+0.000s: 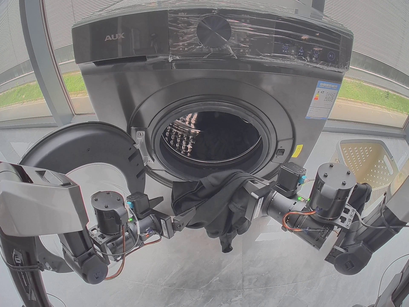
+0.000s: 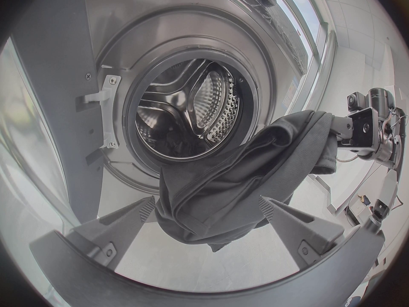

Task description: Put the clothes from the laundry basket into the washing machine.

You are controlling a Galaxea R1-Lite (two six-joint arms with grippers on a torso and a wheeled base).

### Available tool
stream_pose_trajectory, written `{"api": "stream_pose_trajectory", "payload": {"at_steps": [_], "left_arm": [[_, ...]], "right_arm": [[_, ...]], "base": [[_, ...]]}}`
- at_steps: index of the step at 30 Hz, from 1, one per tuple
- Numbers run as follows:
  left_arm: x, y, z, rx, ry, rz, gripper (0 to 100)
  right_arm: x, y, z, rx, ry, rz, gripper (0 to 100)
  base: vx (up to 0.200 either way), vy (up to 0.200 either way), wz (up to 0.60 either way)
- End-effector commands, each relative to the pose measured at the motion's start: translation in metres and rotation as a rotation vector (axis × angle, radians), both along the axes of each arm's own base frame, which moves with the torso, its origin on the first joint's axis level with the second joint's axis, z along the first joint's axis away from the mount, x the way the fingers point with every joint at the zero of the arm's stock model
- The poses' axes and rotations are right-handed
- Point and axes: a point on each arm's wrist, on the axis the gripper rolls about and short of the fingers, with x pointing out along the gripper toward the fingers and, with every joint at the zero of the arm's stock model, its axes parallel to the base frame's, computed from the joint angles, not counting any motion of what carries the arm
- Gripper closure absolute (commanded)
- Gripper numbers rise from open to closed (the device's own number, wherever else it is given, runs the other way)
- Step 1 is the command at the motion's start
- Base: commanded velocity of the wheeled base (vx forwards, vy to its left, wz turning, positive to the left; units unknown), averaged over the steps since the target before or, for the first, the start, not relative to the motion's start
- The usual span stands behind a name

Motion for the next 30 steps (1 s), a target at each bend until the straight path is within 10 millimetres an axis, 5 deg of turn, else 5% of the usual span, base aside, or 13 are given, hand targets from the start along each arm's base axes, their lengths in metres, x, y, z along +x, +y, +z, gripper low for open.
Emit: {"api": "stream_pose_trajectory", "payload": {"at_steps": [1,30], "left_arm": [[0.004,-0.002,-0.004,0.002,0.003,0.001,0],[0.037,-0.022,-0.031,-0.002,-0.012,0.007,0]], "right_arm": [[0.000,0.000,0.002,0.005,-0.006,0.000,100],[-0.007,-0.004,0.012,0.028,-0.032,0.006,100]], "base": [[0.000,0.000,0.00],[0.000,0.000,0.00]]}}
